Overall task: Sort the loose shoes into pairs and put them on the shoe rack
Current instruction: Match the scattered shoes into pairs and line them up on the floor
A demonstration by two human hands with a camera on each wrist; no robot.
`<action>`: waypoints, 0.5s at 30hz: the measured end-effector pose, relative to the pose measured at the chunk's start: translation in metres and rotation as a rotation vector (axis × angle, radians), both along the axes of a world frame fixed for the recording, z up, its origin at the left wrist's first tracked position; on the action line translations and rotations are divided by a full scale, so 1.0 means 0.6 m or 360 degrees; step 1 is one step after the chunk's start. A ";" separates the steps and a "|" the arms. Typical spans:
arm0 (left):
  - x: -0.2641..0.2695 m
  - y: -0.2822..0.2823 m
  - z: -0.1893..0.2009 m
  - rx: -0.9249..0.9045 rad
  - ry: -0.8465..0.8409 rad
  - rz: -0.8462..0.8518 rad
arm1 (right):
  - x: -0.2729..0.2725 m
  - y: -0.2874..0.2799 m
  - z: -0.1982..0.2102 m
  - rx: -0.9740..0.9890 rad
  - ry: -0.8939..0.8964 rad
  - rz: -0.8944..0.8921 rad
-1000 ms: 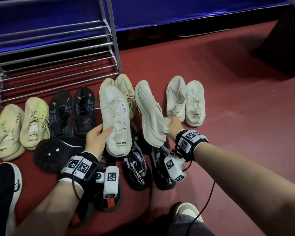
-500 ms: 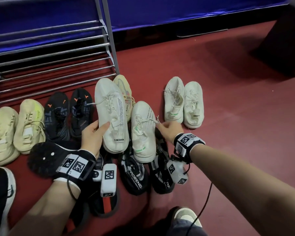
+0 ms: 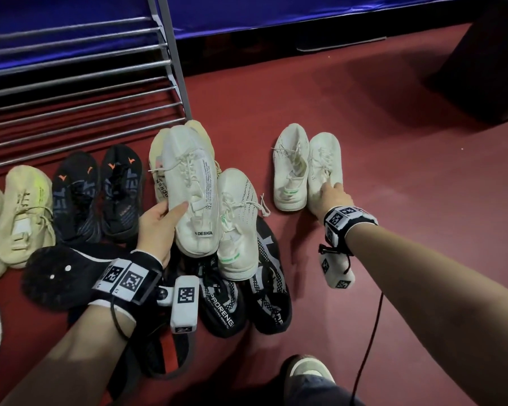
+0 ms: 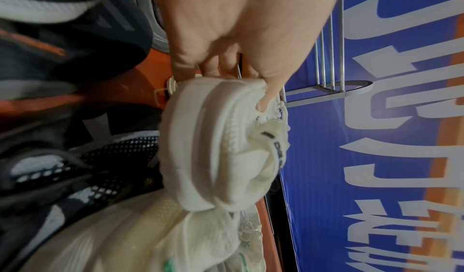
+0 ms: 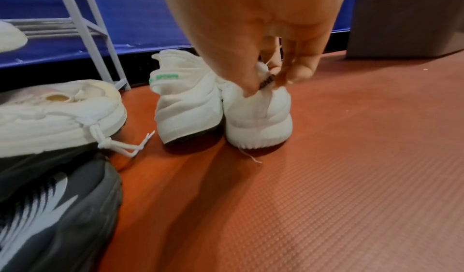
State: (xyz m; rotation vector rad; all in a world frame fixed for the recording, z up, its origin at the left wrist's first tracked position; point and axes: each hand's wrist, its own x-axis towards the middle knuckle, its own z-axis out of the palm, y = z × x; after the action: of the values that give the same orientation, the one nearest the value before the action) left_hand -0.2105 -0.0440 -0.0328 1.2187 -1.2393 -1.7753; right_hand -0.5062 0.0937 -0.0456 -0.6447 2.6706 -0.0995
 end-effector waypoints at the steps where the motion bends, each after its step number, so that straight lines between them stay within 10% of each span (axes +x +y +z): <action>1: 0.002 0.000 0.002 0.0000 -0.0004 0.0006 | 0.000 0.004 0.007 0.0039 0.0016 0.0026; 9: 0.015 0.018 0.035 -0.0042 0.0001 0.0017 | 0.043 0.085 0.085 0.0017 0.0211 0.0151; 15: 0.021 0.032 0.045 -0.0034 0.0028 0.0016 | 0.116 0.174 0.090 0.0827 -0.0607 0.0496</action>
State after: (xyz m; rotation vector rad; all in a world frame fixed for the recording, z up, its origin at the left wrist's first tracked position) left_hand -0.1977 -0.0249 -0.0058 1.1924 -1.2372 -1.7577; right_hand -0.4368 0.1984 0.0081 -0.7621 2.0762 0.4898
